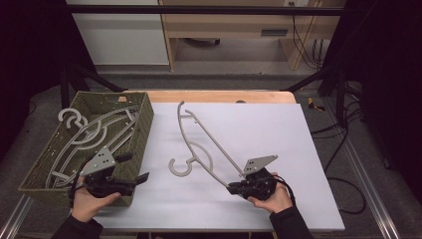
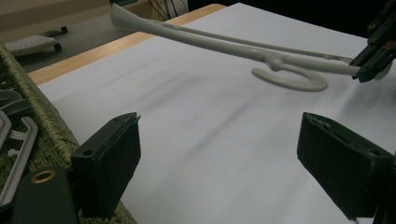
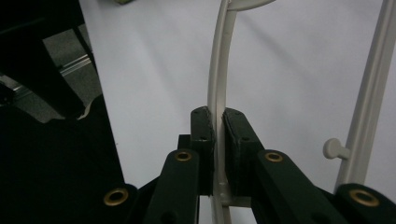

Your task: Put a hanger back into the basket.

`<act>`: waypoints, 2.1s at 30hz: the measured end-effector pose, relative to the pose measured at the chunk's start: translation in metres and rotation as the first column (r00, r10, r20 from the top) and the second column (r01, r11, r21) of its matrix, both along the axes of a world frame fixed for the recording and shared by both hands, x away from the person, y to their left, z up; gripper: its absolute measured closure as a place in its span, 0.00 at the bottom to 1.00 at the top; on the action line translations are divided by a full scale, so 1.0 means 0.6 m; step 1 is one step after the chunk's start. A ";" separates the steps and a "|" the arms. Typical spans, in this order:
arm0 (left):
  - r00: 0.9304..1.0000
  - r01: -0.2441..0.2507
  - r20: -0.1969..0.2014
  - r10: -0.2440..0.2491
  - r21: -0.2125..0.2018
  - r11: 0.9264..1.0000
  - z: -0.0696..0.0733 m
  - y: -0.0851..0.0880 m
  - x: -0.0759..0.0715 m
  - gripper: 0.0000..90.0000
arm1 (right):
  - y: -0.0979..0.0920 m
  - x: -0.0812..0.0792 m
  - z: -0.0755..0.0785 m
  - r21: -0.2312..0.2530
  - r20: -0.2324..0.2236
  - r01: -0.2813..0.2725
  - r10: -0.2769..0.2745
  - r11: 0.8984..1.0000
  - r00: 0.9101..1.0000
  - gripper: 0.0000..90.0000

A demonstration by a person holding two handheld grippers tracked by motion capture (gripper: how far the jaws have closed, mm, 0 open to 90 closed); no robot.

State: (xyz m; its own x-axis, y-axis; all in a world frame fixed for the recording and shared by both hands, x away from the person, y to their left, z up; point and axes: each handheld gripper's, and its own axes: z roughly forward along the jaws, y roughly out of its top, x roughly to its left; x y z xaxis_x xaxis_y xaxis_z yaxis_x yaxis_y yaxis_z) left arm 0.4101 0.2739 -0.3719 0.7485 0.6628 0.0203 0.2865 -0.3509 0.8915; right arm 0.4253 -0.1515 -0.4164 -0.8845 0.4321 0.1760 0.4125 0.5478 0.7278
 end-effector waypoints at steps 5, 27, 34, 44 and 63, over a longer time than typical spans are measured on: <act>1.000 0.020 0.020 -0.020 0.019 1.000 0.008 -0.005 -0.005 0.14 | -0.007 -0.004 0.029 0.043 -0.020 -0.070 0.071 0.997 0.997 0.92; 0.965 0.197 0.090 -0.248 0.381 0.903 0.051 -0.080 0.025 0.17 | -0.019 -0.021 0.046 0.067 -0.079 -0.250 0.255 0.966 0.964 0.92; 0.937 0.204 0.131 -0.323 0.545 0.813 0.042 -0.110 0.035 0.22 | -0.019 -0.026 0.044 0.076 -0.107 -0.274 0.281 0.959 0.954 0.92; 0.899 0.221 0.168 -0.404 0.623 0.750 0.028 -0.131 0.048 0.39 | -0.018 -0.026 0.039 0.074 -0.110 -0.292 0.299 0.954 0.948 0.92; 0.850 0.172 0.243 -0.468 0.712 0.681 0.012 -0.145 0.040 0.72 | -0.023 -0.025 0.040 0.106 -0.125 -0.300 0.312 0.948 0.942 0.92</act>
State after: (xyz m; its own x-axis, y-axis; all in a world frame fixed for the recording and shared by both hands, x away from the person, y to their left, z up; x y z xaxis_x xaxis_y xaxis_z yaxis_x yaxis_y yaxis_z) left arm 0.4339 0.1869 -0.3645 0.7397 0.0897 0.6670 -0.2612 -0.8751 0.4073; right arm 0.4105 -0.1653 -0.3925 -0.9360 0.1229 0.3298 0.3345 0.6023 0.7248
